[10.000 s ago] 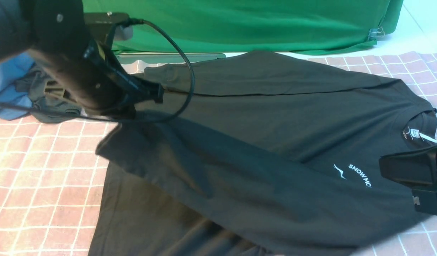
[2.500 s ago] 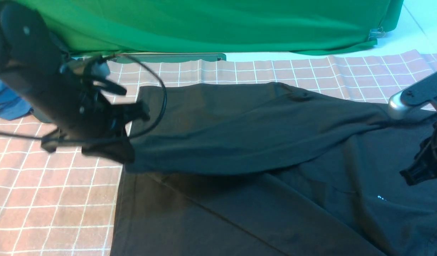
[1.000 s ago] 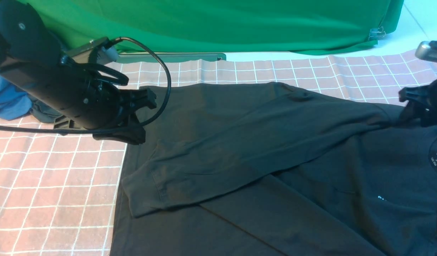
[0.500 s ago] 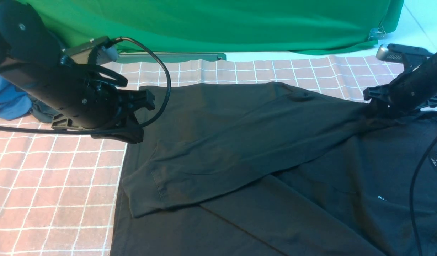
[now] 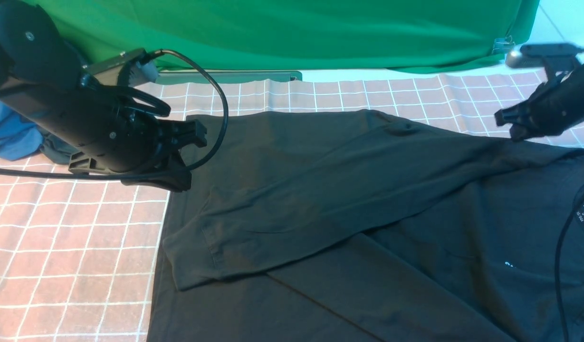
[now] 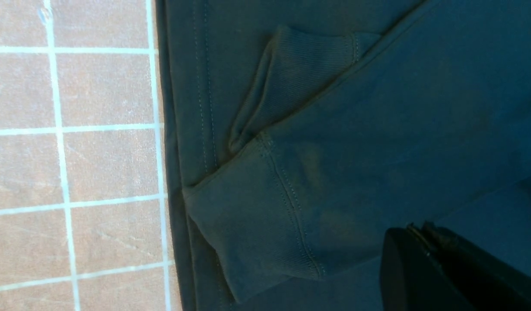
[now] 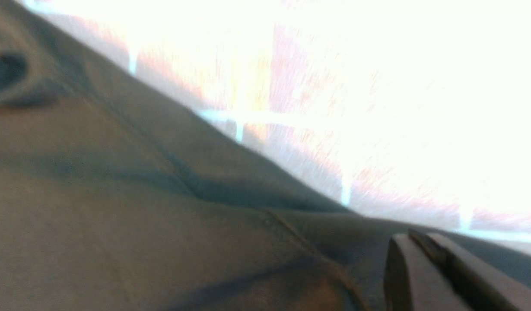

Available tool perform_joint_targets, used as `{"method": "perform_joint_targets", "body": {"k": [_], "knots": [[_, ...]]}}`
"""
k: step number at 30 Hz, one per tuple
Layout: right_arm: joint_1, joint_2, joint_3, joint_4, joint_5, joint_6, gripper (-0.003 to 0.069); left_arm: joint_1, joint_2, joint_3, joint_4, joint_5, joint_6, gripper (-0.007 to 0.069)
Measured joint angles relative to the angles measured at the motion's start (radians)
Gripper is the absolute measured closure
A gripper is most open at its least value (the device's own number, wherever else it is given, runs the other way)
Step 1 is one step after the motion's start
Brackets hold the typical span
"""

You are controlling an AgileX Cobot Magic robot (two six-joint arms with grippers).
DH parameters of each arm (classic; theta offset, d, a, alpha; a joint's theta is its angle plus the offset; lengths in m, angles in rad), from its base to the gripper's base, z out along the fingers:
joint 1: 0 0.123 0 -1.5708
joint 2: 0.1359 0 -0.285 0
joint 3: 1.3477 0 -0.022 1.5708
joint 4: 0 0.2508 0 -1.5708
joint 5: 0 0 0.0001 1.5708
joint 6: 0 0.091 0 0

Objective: Fold a long-sleeved shirt over a pink coffee tablecloth.
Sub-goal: 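Grasp the near edge of the shirt at its hem and shoulder corners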

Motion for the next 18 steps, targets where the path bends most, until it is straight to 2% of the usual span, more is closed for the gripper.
{"method": "perform_joint_targets", "body": {"k": [4,7,11,12,15,18], "knots": [[0.000,-0.026,-0.001,-0.007,0.082,0.000,0.0603,0.000,0.000,0.000,0.000,0.000,0.000,0.0613],[0.000,-0.013,-0.001,-0.015,0.142,0.000,0.0493,0.000,0.000,0.000,0.000,0.000,0.001,0.0613],[0.009,0.021,-0.001,-0.045,0.151,-0.013,0.0299,0.000,0.000,0.000,0.000,0.000,0.001,0.0612],[0.012,0.030,-0.001,-0.061,0.151,-0.016,0.0276,0.000,0.000,0.000,0.000,0.000,0.001,0.0612],[0.020,0.059,-0.001,-0.105,0.148,-0.010,0.0249,0.000,0.000,0.000,0.000,0.000,0.001,0.0612],[0.021,0.065,-0.004,-0.119,0.133,0.000,0.0285,0.000,0.000,0.000,0.002,0.000,0.001,0.0612]]}}
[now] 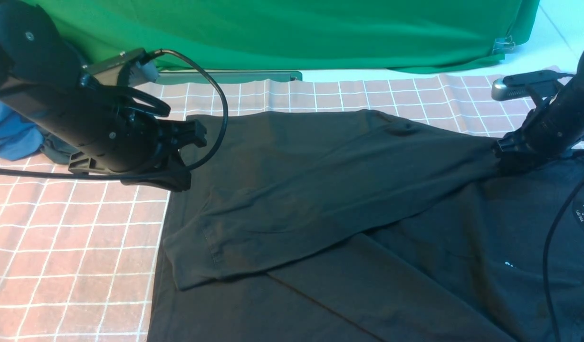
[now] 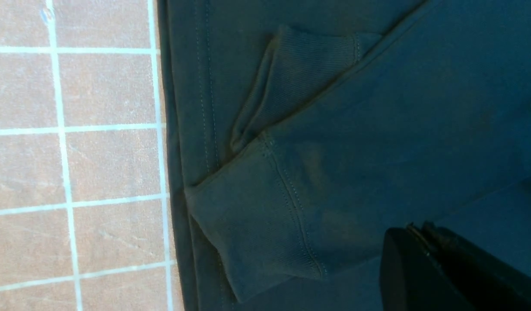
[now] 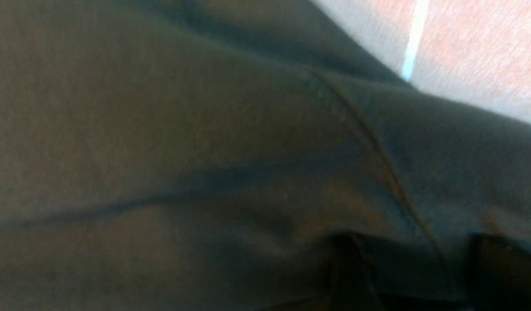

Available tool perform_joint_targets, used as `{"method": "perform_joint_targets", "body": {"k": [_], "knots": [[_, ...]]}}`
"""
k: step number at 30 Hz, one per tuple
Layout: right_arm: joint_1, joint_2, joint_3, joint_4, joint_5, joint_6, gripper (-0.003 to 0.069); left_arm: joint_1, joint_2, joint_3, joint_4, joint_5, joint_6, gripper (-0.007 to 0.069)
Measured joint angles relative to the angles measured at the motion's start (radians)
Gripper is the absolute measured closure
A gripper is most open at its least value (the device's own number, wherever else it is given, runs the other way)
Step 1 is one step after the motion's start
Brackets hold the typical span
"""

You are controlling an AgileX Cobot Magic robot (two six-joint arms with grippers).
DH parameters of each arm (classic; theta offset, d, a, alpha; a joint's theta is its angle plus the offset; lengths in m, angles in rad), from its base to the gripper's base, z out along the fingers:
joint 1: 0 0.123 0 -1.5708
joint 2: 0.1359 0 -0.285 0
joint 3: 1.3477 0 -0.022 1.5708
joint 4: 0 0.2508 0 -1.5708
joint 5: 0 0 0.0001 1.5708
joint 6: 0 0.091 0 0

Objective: Fold a long-sleeved shirt over a pink coffee tablecloth.
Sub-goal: 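Grasp the near edge of the shirt at its hem and shoulder corners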

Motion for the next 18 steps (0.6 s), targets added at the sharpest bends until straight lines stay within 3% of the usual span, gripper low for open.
{"method": "perform_joint_targets", "body": {"k": [6,18], "knots": [[0.000,0.002,-0.001,-0.006,-0.043,0.000,0.0572,0.000,0.000,0.000,0.000,-0.001,0.000,0.0612],[-0.010,-0.055,-0.001,-0.061,-0.111,0.021,0.0592,0.000,0.000,0.000,0.002,-0.004,0.000,0.0612]]}}
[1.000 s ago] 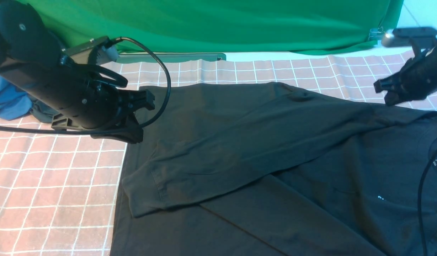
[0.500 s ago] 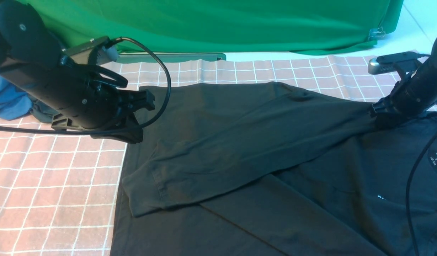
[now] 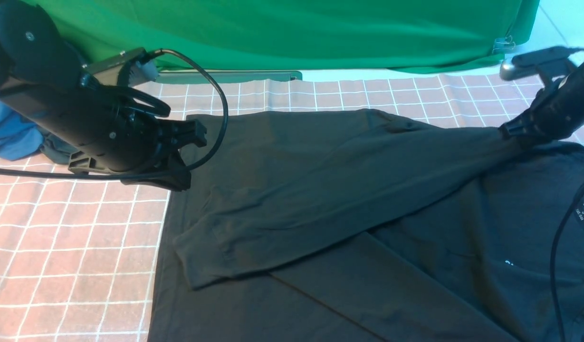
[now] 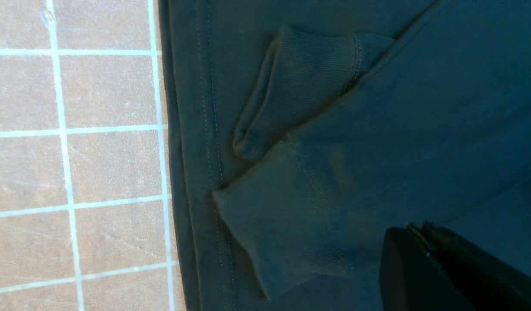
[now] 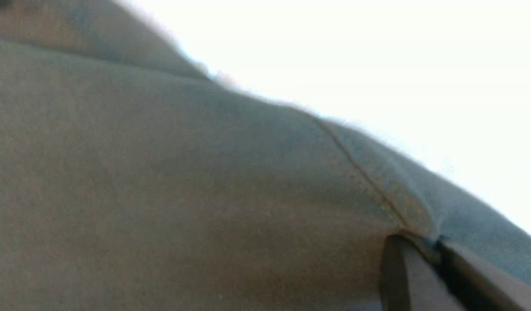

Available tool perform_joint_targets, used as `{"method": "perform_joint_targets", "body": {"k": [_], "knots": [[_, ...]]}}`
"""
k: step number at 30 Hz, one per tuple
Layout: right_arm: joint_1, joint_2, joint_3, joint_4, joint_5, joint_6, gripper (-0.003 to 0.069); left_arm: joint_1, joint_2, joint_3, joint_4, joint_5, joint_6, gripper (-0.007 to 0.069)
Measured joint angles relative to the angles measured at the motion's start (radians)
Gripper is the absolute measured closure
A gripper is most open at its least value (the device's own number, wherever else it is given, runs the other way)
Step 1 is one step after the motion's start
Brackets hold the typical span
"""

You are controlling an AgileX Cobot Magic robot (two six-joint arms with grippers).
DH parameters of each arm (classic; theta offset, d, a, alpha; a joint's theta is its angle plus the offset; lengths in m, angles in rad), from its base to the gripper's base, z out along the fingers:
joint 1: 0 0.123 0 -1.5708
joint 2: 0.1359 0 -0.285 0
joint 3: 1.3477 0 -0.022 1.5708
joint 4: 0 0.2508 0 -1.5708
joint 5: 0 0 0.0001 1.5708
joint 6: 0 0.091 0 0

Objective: Fold a long-sleeved shirt over a pink coffee tablecloth.
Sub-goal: 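Grasp the near edge of the shirt at its hem and shoulder corners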

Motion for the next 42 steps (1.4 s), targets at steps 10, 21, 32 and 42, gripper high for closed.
{"method": "perform_joint_targets", "body": {"k": [10,21,32,42], "knots": [[-0.046,-0.003,0.000,-0.011,-0.128,0.066,0.0592,0.000,0.000,0.000,0.000,0.000,0.000,0.0612],[-0.046,-0.015,0.000,-0.026,-0.154,0.086,0.0255,0.000,-0.001,0.000,0.002,0.010,0.000,0.0612],[-0.046,-0.364,0.074,0.023,0.329,0.067,0.0613,-0.029,-0.112,0.147,0.005,0.074,-0.043,0.0612],[-0.046,-0.724,0.591,0.059,0.401,0.143,0.0579,-0.310,-0.103,0.361,0.039,-0.033,-0.233,0.0612]]}}
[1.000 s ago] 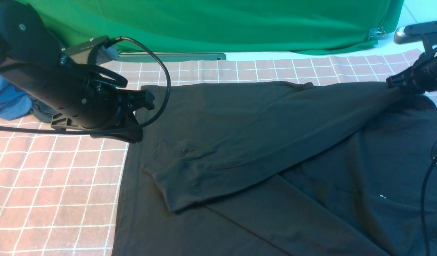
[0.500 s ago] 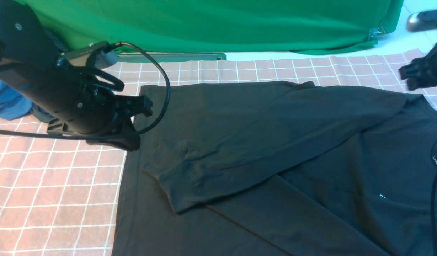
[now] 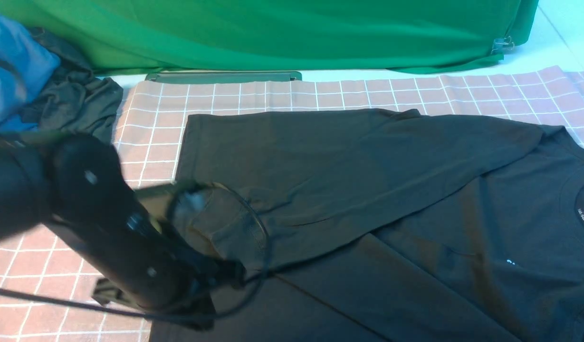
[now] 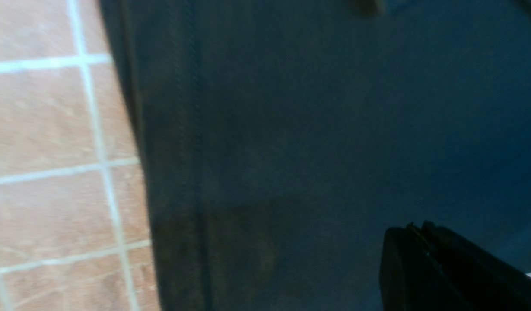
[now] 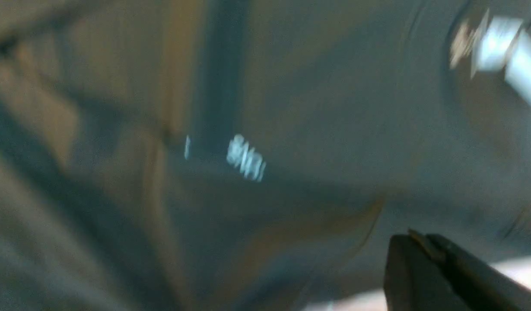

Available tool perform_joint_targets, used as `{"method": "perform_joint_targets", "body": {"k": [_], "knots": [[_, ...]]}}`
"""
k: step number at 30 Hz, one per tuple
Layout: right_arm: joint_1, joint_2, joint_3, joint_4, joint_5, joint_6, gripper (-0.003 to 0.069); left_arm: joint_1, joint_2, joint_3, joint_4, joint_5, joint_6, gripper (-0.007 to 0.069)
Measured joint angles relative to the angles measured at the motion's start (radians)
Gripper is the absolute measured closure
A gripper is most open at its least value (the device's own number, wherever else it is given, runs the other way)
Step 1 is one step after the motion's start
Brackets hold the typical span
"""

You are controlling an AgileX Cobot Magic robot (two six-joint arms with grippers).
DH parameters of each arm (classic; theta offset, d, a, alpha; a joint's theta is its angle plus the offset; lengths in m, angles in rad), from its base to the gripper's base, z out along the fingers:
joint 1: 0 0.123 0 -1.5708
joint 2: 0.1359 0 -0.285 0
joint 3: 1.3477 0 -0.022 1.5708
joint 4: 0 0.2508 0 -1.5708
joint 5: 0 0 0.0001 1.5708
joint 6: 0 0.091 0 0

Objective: Fold a long-sleeved shirt over a pink coffee tablecloth.
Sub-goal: 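Grasp the near edge of the shirt at its hem and shoulder corners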

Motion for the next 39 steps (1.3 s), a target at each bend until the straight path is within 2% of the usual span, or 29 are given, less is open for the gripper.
{"method": "perform_joint_targets", "body": {"k": [1,3,6,10,17,22,25,26,27,28,29,31,33,39], "knots": [[0.000,-0.008,0.011,0.001,0.000,0.001,0.0573,-0.004,0.002,0.001,0.000,-0.003,-0.003,0.0612],[0.000,-0.036,0.131,0.006,-0.010,0.002,0.0473,-0.049,0.032,0.016,0.006,-0.020,-0.026,0.0612],[0.000,-0.038,0.237,0.008,-0.057,0.007,0.0345,-0.062,0.064,0.020,0.006,-0.036,-0.032,0.0612],[0.000,-0.021,0.310,0.031,-0.174,0.021,0.0247,-0.063,0.101,0.020,0.017,-0.084,-0.032,0.0612],[0.000,0.055,0.322,0.058,-0.289,0.067,0.0228,-0.063,0.163,0.020,0.026,-0.111,-0.032,0.0612],[0.000,0.136,0.322,0.060,-0.313,0.079,0.0229,-0.063,0.172,0.020,0.046,-0.117,-0.033,0.0612],[0.000,0.159,0.316,0.057,-0.310,0.080,0.0252,-0.063,0.172,0.020,0.047,-0.119,-0.033,0.0612],[0.000,0.165,0.314,0.050,-0.308,0.080,0.0287,-0.063,0.172,0.020,0.047,-0.120,-0.033,0.0612],[0.000,0.169,0.311,0.041,-0.306,0.076,0.0358,-0.063,0.172,0.020,0.047,-0.120,-0.033,0.0612],[-0.001,0.170,0.311,0.038,-0.306,0.074,0.0370,-0.063,0.172,0.020,0.047,-0.120,-0.033,0.0612],[-0.003,0.171,0.311,0.036,-0.309,0.060,0.0500,-0.063,0.172,0.020,0.047,-0.122,-0.033,0.0612],[-0.003,0.173,0.310,0.040,-0.309,0.046,0.0582,-0.063,0.172,0.020,0.047,-0.125,-0.033,0.0612],[-0.003,0.173,0.309,0.040,-0.305,0.028,0.0611,-0.063,0.172,0.020,0.047,-0.128,-0.033,0.0612],[-0.003,0.155,0.300,0.029,-0.241,0.020,0.0617,-0.064,0.172,0.020,0.051,-0.128,-0.028,0.0612]]}}
